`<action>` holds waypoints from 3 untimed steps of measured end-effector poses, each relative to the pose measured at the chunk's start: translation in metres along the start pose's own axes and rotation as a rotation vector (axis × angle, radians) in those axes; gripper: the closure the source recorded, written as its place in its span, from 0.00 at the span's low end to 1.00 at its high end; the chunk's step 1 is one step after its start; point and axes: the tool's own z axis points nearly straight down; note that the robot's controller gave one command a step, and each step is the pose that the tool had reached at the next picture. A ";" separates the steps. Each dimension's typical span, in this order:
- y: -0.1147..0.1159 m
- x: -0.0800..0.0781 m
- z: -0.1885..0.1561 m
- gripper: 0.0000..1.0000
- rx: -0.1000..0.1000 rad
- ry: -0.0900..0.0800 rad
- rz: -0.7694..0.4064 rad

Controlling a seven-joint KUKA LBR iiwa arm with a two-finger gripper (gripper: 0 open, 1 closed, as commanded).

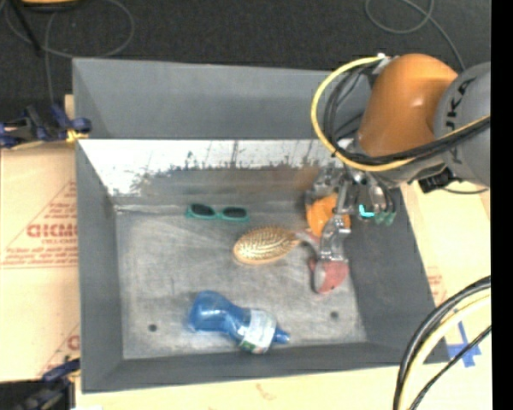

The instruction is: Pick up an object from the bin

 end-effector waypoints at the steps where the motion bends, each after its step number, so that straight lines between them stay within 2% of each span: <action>1: 0.000 -0.002 -0.005 0.00 0.001 -0.008 -0.001; 2: 0.018 -0.018 0.057 0.00 0.001 -0.012 -0.096; 3: 0.028 -0.034 0.108 0.00 0.001 -0.008 -0.133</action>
Offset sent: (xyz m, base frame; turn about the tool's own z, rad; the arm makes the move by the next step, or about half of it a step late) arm 0.0265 0.0347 -0.1100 -0.1703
